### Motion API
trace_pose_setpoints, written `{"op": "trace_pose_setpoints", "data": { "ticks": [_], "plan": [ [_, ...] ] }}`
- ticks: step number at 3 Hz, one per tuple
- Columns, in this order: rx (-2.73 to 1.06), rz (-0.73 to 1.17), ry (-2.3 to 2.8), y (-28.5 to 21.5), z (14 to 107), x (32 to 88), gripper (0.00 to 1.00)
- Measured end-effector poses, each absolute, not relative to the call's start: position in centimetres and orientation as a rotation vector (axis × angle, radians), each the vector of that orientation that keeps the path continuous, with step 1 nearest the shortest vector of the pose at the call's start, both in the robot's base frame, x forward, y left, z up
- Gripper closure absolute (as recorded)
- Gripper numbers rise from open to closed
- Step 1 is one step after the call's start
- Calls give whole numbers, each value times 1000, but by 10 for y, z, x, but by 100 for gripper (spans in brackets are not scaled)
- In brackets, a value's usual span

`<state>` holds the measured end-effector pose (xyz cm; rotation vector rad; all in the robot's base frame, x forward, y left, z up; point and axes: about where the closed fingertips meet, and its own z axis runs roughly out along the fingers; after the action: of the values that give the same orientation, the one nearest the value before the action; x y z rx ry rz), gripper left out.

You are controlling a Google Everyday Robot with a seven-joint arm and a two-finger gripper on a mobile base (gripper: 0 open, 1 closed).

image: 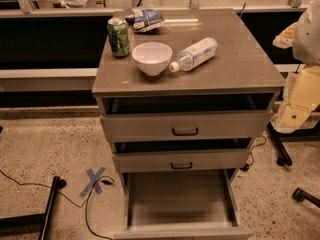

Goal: Close bottom drawer

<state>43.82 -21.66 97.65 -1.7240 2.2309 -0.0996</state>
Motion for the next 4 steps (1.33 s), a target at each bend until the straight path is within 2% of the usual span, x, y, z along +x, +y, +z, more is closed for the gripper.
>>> {"op": "trace_pose_setpoints", "data": {
  "ticks": [2, 3, 4],
  "plan": [
    [-1729, -65, 2251, -220, 962, 444, 0],
    [-1722, -27, 2284, -239, 907, 443, 0],
    [-1772, 171, 2324, -262, 795, 424, 0]
  ]
}}
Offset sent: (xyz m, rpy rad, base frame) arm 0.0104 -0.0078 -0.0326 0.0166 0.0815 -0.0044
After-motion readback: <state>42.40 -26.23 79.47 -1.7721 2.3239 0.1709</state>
